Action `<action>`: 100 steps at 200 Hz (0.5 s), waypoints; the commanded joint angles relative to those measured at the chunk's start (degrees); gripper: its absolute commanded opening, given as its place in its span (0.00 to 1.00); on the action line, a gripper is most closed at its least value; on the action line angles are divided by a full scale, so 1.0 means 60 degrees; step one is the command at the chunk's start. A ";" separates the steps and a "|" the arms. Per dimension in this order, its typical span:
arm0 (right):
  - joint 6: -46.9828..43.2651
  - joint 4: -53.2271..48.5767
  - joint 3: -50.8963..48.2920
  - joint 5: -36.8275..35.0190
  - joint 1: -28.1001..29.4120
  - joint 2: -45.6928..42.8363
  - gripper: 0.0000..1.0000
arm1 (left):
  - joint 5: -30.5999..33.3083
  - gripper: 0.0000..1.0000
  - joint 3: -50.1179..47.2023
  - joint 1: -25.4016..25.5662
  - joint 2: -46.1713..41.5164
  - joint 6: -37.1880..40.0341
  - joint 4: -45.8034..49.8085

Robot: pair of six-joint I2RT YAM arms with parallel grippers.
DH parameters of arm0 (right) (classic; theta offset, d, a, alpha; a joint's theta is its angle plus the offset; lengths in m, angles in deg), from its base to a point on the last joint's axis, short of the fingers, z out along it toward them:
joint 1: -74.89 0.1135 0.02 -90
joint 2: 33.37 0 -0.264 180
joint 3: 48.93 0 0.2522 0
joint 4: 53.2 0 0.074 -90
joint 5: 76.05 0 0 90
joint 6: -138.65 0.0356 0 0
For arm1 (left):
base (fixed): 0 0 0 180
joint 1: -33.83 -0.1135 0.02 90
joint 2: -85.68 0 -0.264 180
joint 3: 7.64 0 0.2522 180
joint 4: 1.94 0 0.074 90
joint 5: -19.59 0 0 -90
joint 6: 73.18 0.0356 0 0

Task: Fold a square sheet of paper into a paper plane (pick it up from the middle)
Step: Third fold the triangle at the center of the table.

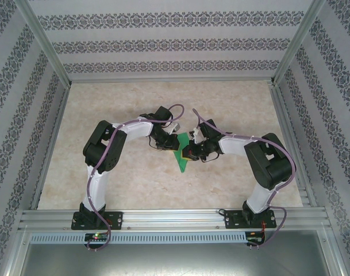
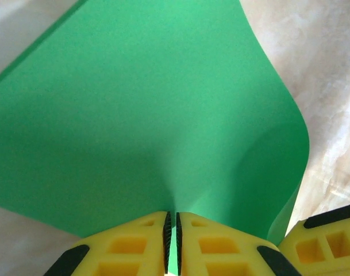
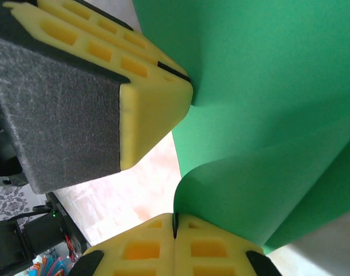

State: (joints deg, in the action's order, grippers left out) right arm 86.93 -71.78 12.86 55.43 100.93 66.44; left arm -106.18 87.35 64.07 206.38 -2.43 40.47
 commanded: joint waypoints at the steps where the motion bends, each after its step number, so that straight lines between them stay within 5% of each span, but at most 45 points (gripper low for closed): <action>1: 0.0215 0.0326 0.0213 -0.0020 0.0069 0.0203 0.00 | 0.0101 0.16 -0.0251 -0.0030 0.0349 0.0191 0.0031; 100: 0.0152 0.0008 0.0315 -0.0670 0.0127 0.0427 0.00 | 0.0055 0.16 -0.0326 -0.0043 0.0371 0.0154 -0.0042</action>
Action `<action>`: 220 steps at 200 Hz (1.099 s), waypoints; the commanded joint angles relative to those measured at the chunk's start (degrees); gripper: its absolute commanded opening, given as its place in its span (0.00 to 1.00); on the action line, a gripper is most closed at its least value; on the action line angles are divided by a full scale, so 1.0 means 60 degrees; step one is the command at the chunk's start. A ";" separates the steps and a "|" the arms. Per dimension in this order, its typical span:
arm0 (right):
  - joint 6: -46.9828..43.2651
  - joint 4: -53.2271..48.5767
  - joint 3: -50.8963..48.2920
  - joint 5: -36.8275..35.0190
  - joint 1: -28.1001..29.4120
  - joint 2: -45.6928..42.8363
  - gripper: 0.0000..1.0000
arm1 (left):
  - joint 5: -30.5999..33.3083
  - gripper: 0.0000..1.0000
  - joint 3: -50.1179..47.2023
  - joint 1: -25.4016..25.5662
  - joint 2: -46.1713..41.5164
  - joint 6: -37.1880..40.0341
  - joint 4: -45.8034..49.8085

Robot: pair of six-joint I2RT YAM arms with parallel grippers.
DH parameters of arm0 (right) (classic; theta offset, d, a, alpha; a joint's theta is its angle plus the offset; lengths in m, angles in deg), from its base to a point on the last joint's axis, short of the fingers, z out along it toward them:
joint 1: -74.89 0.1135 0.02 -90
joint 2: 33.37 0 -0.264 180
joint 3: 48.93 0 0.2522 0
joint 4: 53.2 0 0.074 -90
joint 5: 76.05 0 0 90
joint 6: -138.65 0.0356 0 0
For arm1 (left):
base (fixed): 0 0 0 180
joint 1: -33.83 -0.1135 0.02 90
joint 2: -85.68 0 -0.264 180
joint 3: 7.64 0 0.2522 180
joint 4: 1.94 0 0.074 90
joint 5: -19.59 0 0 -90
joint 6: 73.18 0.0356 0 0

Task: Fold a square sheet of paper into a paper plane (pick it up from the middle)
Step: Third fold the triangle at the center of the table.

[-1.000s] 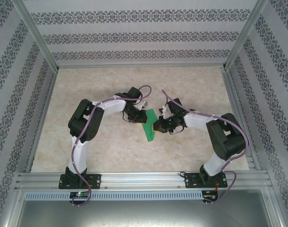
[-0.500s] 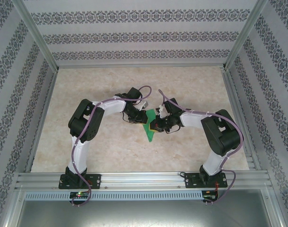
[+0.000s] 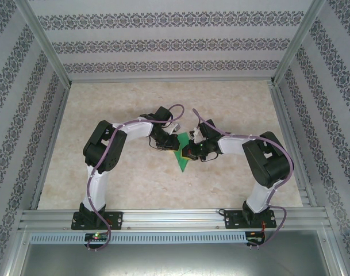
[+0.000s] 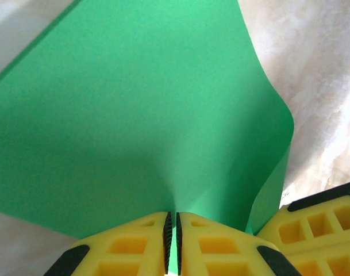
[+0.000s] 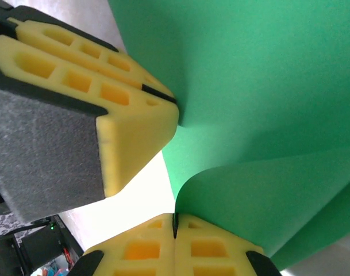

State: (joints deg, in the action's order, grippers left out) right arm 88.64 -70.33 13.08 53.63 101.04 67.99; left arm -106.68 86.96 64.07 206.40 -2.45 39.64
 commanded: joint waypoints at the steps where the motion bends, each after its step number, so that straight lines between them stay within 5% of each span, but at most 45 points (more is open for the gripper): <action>1: -0.0132 -0.0230 0.0279 -0.0387 0.0109 0.0170 0.00 | 0.0141 0.16 -0.0260 -0.0044 0.0370 0.0161 0.0096; 220: -0.0435 -0.0827 0.0497 -0.1032 0.0241 0.0428 0.06 | 0.0038 0.17 -0.0275 -0.0045 0.0362 0.0142 0.0037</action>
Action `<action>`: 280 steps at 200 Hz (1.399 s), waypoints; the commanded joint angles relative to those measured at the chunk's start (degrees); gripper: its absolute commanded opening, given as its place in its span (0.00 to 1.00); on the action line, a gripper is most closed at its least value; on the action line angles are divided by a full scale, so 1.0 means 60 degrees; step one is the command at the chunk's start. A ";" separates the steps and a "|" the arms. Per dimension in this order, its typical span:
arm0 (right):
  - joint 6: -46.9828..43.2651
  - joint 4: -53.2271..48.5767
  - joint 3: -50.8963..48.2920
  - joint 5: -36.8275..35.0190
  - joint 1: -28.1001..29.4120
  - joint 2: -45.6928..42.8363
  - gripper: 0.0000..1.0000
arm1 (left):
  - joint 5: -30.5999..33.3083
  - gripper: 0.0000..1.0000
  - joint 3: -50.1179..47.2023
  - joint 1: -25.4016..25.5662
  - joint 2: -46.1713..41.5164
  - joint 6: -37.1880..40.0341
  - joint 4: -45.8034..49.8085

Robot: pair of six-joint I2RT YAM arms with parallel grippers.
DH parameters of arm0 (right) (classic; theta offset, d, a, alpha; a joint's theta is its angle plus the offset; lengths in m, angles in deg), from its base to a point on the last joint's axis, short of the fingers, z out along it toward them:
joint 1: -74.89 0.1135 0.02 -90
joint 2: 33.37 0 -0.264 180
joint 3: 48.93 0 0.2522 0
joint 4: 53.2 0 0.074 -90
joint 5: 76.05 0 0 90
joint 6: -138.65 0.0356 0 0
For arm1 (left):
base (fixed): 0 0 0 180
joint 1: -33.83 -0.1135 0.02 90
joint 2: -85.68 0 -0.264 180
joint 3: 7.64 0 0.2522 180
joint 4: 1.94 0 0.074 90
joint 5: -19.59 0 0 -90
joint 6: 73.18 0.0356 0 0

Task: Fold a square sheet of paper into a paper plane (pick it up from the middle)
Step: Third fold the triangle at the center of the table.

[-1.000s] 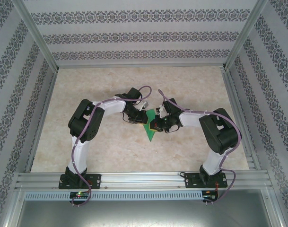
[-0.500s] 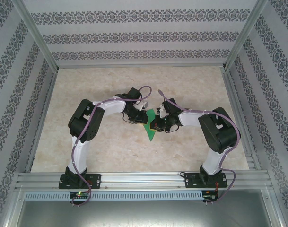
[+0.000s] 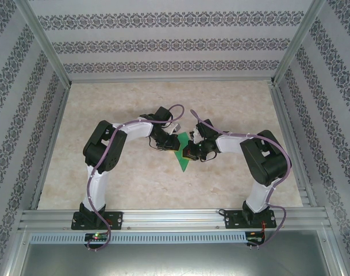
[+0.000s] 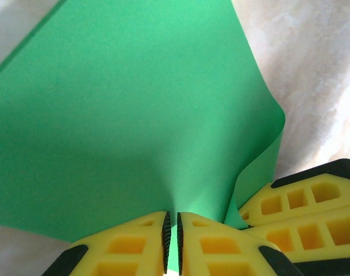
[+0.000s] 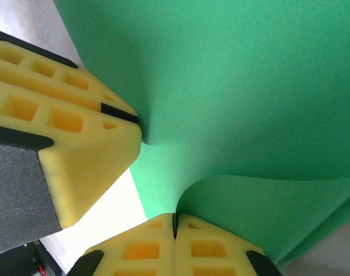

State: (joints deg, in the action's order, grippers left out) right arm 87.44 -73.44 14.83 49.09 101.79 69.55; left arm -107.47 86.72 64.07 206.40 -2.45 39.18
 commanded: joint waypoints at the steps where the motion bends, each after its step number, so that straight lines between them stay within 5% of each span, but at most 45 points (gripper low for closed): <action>1: -0.0237 -0.0311 0.0207 -0.0275 0.0125 0.0170 0.06 | 0.0170 0.17 -0.0235 -0.0045 0.0360 0.0146 0.0110; 75: -0.0239 -0.0344 0.0190 -0.0366 0.0175 0.0155 0.15 | 0.0099 0.17 -0.0295 -0.0045 0.0282 0.0099 0.0071; 175: -0.0239 -0.0203 0.0054 -0.0323 0.0176 0.0192 0.41 | 0.0061 0.23 -0.0565 -0.0254 -0.0498 -0.0197 -0.0082; 227: -0.0164 0.0053 -0.0027 -0.0188 0.0161 0.0155 0.43 | -0.0453 0.33 -0.0977 -0.0367 -0.1130 -0.0549 -0.0520; 280: -0.0245 0.0018 -0.0115 -0.0172 0.0106 0.0202 0.29 | -0.0845 0.31 -0.1242 -0.0366 -0.1423 -0.0904 -0.0877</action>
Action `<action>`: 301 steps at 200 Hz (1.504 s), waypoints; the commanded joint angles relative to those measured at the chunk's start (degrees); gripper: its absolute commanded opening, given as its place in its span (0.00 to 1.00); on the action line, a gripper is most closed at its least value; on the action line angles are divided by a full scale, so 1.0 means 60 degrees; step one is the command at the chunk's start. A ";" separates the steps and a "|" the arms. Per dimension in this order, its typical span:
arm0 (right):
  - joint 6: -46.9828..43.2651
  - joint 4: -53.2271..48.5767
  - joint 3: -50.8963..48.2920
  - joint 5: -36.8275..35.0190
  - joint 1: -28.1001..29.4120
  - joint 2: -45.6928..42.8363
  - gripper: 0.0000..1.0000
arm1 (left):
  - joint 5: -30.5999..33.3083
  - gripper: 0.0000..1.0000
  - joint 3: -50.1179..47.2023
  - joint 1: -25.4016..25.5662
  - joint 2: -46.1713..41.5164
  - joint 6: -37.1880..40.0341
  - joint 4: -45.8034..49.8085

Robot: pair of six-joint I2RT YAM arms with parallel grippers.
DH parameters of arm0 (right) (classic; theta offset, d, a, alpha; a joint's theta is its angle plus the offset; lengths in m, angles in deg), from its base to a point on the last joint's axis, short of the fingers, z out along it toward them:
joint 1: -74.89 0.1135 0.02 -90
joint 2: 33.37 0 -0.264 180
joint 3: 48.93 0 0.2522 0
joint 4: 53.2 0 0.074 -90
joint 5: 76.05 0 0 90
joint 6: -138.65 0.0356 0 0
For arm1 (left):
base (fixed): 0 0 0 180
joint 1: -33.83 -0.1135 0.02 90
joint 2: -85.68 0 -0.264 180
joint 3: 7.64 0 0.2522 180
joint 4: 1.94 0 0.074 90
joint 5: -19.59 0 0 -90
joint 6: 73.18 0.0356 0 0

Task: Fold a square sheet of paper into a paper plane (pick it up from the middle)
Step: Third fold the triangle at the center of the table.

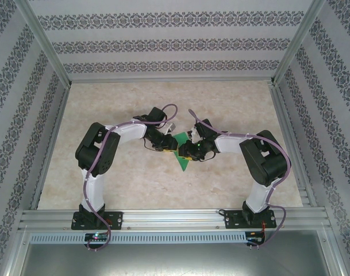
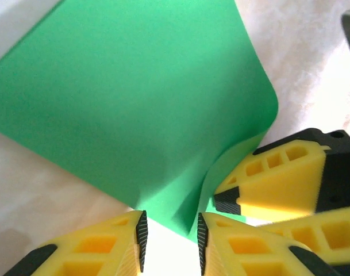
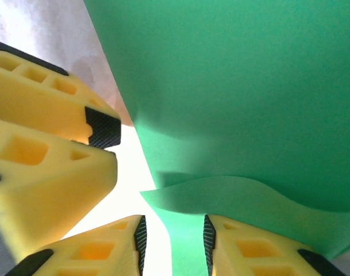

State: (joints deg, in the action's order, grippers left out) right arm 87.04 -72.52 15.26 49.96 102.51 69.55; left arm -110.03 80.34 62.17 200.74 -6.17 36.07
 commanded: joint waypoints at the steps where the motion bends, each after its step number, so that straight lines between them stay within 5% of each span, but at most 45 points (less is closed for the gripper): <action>1: -0.0176 -0.0131 -0.0188 -0.0318 -0.0016 0.0197 0.29 | -0.0431 0.30 -0.0180 -0.0042 -0.0483 -0.0293 -0.0363; 125: -0.0359 -0.0113 -0.0408 -0.0348 -0.0142 0.0180 0.02 | -0.0833 0.19 -0.0372 0.0531 -0.0155 -0.0361 -0.0592; 257: -0.0374 0.0025 -0.0618 -0.0213 -0.0179 -0.0031 0.00 | -0.0041 0.14 -0.0403 0.0580 0.0678 0.0088 -0.0302; 301: -0.0005 0.0925 -0.0861 0.0247 -0.0210 -0.0346 0.06 | 0.0406 0.14 -0.0243 0.0580 0.0991 0.0426 0.0131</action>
State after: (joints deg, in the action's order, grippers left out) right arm 86.19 -68.76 11.66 50.12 101.72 68.74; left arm -113.06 78.63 65.34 203.25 -6.43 33.98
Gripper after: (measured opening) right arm 0.047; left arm 0.143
